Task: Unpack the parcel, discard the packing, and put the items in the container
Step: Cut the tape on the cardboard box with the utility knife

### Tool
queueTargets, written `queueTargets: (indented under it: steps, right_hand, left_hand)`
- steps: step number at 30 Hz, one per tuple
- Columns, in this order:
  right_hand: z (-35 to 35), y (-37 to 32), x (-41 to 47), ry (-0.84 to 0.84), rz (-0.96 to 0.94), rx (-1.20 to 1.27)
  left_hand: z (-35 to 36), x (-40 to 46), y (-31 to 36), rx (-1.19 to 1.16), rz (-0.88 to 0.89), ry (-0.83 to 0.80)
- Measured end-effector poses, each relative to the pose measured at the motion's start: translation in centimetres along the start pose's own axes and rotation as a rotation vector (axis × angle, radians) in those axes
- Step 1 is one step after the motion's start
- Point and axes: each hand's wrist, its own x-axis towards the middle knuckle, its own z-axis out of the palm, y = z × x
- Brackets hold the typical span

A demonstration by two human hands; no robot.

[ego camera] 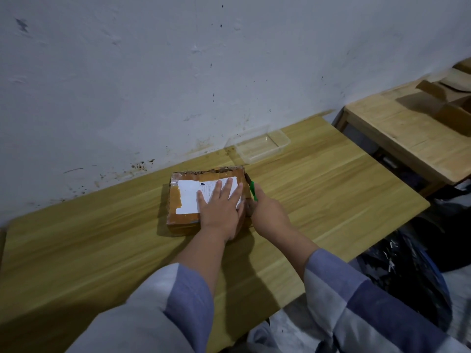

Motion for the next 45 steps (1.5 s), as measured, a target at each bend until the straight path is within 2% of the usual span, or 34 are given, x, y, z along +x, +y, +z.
queueTargets:
  steps: [18,35,45]
  right_hand:
    - [-0.3,1.0,-2.2,-0.003,0.059,0.094]
    - [-0.1,1.5,-4.0,-0.024,0.014,-0.095]
    - [-1.1,1.8,-4.5,-0.057,0.036,0.091]
  left_hand:
    - [0.6,0.2,0.8,-0.083,-0.049,0.037]
    - [0.9,0.2,1.0,-0.109,-0.055,0.05]
    - [0.9,0.2,1.1,-0.11,-0.067,0.042]
